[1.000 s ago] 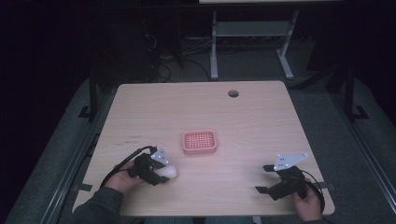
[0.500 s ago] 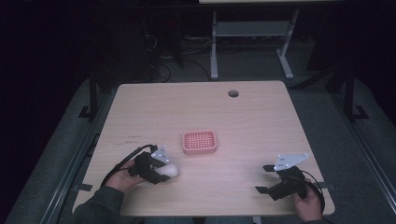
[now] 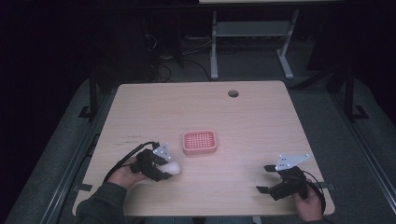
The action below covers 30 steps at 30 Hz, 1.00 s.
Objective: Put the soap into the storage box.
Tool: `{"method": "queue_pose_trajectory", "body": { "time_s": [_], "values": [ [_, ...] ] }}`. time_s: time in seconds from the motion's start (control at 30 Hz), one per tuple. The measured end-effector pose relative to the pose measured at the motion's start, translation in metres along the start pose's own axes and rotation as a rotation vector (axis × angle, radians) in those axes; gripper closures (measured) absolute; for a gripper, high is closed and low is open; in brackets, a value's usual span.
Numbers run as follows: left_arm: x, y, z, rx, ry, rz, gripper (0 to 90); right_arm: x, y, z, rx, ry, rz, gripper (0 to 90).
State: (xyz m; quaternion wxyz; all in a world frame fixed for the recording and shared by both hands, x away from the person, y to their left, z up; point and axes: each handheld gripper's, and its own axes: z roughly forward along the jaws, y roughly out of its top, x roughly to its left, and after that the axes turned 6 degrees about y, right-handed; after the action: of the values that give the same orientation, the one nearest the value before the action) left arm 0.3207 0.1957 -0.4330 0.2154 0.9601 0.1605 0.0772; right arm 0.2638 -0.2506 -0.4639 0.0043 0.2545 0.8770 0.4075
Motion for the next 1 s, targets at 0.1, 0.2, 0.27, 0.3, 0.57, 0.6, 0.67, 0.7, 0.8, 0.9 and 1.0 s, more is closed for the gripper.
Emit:
{"method": "queue_pose_trajectory", "body": {
  "time_s": [0.1, 0.2, 0.27, 0.3, 0.57, 0.6, 0.67, 0.7, 0.8, 0.9, 1.0],
  "values": [
    [0.001, 0.001, 0.001, 0.001, -0.005, -0.002, 49.3, 0.0, -0.001, -0.001, -0.003, -0.002, 0.004, 14.2],
    [0.002, 0.002, 0.002, 0.008, -0.006, -0.008, 49.3, -0.001, -0.001, -0.001, -0.007, -0.003, 0.004, 14.2],
    [0.004, 0.004, 0.001, 0.013, -0.002, -0.006, 49.3, -0.001, -0.001, -0.001, -0.008, -0.004, 0.005, 14.2],
    [0.005, 0.005, 0.001, 0.013, -0.003, 0.002, 49.3, -0.001, -0.001, -0.002, -0.009, -0.004, 0.005, 14.2],
    [0.008, 0.014, -0.004, 0.017, -0.007, 0.011, 49.3, -0.001, -0.002, -0.003, -0.015, -0.002, 0.012, 14.2],
    [0.009, 0.015, -0.003, 0.017, -0.006, 0.012, 49.3, -0.001, -0.002, -0.003, -0.017, -0.001, 0.007, 14.1],
    [0.009, 0.016, -0.004, 0.022, -0.007, 0.015, 49.3, -0.002, -0.002, -0.003, -0.02, -0.002, 0.007, 14.2],
    [0.01, 0.017, -0.003, 0.023, -0.008, 0.019, 49.3, -0.002, -0.002, -0.003, -0.022, -0.001, 0.007, 14.2],
    [0.011, 0.02, -0.003, 0.033, -0.015, 0.028, 49.3, -0.002, -0.002, -0.003, -0.021, 0.0, 0.005, 14.1],
    [0.014, 0.022, -0.003, 0.044, -0.014, 0.027, 49.3, -0.001, -0.002, -0.004, -0.022, 0.002, 0.005, 14.2],
    [0.016, 0.023, -0.003, 0.051, -0.011, 0.029, 49.3, -0.001, -0.002, -0.004, -0.022, 0.002, 0.006, 14.2]
  ]
}}
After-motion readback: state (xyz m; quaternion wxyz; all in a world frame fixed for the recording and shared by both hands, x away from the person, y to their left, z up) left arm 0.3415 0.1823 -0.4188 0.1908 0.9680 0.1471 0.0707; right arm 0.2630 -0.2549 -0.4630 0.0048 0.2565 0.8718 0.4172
